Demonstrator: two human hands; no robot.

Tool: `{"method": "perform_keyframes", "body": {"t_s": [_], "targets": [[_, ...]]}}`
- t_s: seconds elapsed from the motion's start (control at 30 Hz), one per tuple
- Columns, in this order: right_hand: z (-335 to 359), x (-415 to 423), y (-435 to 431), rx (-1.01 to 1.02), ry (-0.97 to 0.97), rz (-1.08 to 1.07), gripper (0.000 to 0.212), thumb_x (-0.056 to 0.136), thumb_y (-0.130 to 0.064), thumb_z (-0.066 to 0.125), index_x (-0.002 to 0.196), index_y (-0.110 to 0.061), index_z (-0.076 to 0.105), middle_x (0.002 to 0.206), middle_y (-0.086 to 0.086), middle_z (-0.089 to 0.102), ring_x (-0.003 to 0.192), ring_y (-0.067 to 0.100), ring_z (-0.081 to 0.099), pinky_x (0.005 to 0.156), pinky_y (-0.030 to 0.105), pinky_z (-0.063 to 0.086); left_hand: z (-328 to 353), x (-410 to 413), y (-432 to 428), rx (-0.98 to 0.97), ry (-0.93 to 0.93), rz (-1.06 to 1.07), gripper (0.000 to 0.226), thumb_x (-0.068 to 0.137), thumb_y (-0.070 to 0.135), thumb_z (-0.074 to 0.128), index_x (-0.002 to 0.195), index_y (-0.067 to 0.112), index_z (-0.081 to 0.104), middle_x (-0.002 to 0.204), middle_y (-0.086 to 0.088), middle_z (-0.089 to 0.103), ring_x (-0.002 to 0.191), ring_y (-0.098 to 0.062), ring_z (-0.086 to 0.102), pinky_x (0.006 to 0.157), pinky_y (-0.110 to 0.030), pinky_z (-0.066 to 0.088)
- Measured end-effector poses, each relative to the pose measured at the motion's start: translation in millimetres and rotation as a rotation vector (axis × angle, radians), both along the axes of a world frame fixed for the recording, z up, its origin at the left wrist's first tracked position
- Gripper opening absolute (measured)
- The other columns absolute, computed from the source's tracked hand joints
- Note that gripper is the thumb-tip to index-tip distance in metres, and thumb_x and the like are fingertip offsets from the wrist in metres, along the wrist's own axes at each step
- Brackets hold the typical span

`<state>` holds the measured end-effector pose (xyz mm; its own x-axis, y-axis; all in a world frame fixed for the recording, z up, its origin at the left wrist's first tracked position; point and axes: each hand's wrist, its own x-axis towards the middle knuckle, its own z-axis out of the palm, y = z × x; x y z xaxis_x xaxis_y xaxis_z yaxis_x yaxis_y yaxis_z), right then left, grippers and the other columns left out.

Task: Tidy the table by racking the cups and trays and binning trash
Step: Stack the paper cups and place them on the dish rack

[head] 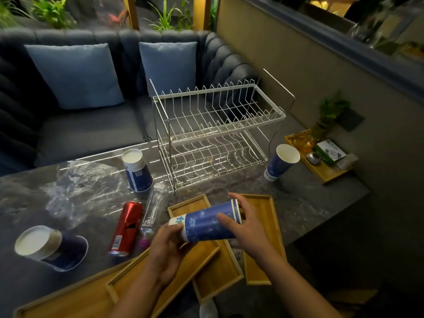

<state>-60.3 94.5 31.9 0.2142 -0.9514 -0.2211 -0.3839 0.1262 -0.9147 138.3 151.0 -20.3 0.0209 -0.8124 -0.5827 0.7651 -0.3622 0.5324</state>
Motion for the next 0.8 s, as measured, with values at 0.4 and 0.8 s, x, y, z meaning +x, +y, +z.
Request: {"method": "perform_keyframes", "body": {"t_s": [0.4,0.8], "targets": [[-9,-81,-43,0.194,-0.119,-0.013,0.077,0.067,-0.058,0.081,0.133,-0.047,0.044,0.133,-0.005,0.052,0.111,0.018,0.063,0.081,0.037,0.060,7,-40,-55,-0.100,-0.219,-0.107,0.053,0.070,0.009,0.071,0.121,0.017,0.060,0.114,-0.020,0.067,0.092,-0.038,0.070,0.071,-0.051,0.060],[-33,-151,-248,-0.112,0.421,-0.355,0.132,0.060,-0.036,0.092,0.156,-0.026,0.003,0.162,0.013,0.007,0.145,0.038,0.021,0.116,0.055,0.029,-13,-66,-97,-0.008,-0.075,0.080,0.064,0.074,0.020,0.065,0.135,0.006,0.051,0.128,-0.023,0.063,0.100,-0.035,0.066,0.080,-0.048,0.060]]}}
